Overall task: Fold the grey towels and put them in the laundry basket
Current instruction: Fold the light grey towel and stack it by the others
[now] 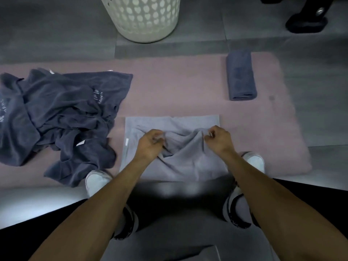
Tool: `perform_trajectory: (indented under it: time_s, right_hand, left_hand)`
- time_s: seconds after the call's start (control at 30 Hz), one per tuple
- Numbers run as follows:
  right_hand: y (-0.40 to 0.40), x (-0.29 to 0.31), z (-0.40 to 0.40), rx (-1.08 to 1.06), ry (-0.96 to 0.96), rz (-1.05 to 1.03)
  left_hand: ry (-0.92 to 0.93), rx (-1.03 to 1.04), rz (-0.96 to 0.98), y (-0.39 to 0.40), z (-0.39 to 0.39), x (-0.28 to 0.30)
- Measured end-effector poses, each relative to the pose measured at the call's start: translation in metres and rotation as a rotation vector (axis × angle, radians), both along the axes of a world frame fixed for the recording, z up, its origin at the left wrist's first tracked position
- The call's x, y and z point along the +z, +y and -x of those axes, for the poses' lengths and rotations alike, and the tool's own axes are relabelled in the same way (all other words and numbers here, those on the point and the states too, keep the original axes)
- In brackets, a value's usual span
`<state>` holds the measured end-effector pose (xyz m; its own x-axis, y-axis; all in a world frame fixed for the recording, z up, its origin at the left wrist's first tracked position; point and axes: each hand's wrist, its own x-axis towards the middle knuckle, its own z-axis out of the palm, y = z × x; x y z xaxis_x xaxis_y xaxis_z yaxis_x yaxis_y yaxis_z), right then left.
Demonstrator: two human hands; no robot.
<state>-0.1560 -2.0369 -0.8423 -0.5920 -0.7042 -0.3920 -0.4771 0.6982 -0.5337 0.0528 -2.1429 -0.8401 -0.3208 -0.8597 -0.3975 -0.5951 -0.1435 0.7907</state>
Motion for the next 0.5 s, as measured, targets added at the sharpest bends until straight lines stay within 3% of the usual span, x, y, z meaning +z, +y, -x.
perform_trajectory:
  time_s: [0.1,0.2,0.37,0.5]
  right_hand:
    - [0.004,-0.008,0.014,-0.091,-0.133,-0.007]
    - [0.01,-0.023,0.032,-0.16,-0.259,0.063]
    - [0.01,-0.05,0.055,-0.199,-0.288,0.049]
    - [0.001,-0.06,0.064,-0.222,-0.269,0.116]
  left_hand:
    - [-0.096,-0.338,0.153,0.002,0.027,-0.011]
    - [-0.103,-0.476,0.13,0.009,0.062,-0.023]
    - [-0.181,-0.506,0.05,0.015,0.114,-0.056]
    - [-0.118,-0.423,0.06,0.016,0.139,-0.074]
